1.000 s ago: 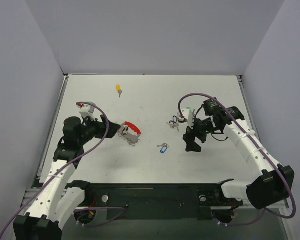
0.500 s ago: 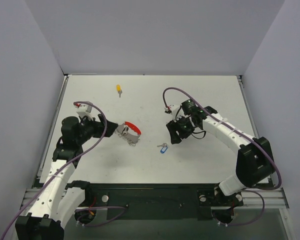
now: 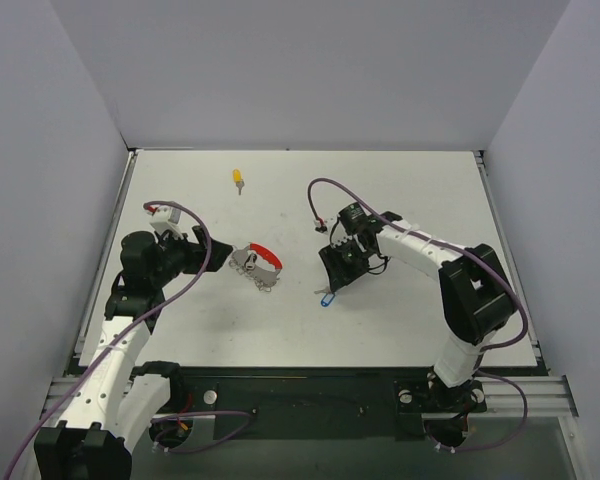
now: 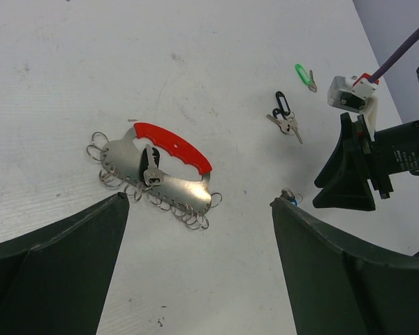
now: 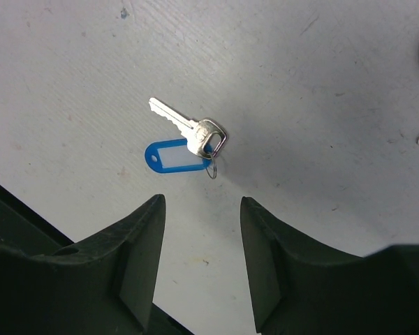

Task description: Put the keys on the keyring

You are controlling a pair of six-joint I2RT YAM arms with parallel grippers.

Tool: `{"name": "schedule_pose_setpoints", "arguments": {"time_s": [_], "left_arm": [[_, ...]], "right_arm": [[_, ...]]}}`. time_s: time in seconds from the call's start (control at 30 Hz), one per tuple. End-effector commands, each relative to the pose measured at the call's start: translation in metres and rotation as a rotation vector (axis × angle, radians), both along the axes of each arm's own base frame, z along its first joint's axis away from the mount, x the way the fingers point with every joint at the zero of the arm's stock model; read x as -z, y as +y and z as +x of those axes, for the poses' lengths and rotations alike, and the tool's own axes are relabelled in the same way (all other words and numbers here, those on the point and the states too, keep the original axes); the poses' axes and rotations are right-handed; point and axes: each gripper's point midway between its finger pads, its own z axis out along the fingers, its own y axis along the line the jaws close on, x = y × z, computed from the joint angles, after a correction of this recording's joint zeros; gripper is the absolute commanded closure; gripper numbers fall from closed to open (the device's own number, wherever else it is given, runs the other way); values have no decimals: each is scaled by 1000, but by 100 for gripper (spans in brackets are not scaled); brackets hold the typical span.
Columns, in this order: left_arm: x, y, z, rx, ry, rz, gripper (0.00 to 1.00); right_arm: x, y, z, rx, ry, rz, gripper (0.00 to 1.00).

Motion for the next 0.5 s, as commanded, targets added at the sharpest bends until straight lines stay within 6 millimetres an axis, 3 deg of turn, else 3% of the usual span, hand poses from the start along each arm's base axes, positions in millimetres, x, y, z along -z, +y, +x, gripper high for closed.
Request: {"name": "schedule_pose_setpoints", "arguments": {"time_s": [0.0, 0.47], "left_arm": [[-21, -2, 6, 16, -69, -15, 6], [-21, -3, 5, 17, -70, -18, 6]], "right_arm": [[2, 0, 1, 1, 29, -32, 58], [15, 7, -4, -21, 104, -30, 64]]}}
